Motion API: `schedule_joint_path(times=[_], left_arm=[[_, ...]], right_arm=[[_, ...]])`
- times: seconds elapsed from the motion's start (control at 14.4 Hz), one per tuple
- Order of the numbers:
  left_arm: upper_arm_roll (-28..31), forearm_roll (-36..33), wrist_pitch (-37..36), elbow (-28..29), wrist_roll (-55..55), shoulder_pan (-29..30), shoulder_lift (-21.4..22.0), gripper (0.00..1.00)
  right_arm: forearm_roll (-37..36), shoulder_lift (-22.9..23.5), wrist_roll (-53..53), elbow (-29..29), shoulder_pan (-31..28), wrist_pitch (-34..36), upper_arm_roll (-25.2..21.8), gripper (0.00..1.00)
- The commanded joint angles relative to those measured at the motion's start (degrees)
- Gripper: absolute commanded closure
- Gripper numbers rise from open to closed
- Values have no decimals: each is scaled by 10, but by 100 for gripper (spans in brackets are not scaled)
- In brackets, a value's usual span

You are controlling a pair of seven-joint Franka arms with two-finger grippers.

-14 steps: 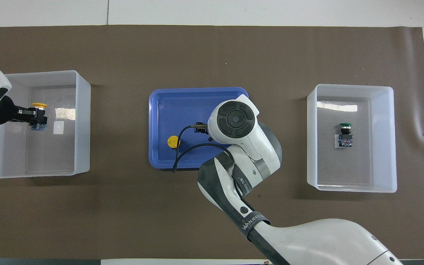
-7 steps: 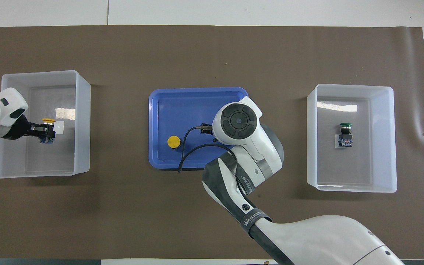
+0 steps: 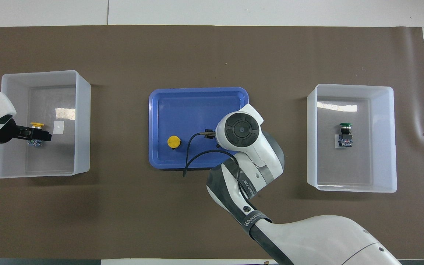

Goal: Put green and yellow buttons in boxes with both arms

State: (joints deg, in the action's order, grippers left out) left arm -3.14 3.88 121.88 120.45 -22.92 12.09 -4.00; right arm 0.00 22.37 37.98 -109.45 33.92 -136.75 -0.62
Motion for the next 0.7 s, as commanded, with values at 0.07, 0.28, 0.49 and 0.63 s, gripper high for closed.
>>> schedule_joint_path(times=[0.07, 0.28, 0.49, 0.63], left_arm=[[-7, -6, -66, -63, -1, -9, 6, 0], [-9, -1, -113, -122, 41, -54, 5, 0], [-9, 3, -121, -156, 213, -144, 3, 0], [-9, 3, -104, -155, 326, -207, -2, 0]], right_arm=[[-6, -12, 0, 49, -8, 80, 4, 100], [-7, -42, -27, 157, -34, 252, -2, 100], [-5, -112, -163, 151, -107, 350, -2, 100], [-5, -144, -226, 109, -154, 378, -2, 100]])
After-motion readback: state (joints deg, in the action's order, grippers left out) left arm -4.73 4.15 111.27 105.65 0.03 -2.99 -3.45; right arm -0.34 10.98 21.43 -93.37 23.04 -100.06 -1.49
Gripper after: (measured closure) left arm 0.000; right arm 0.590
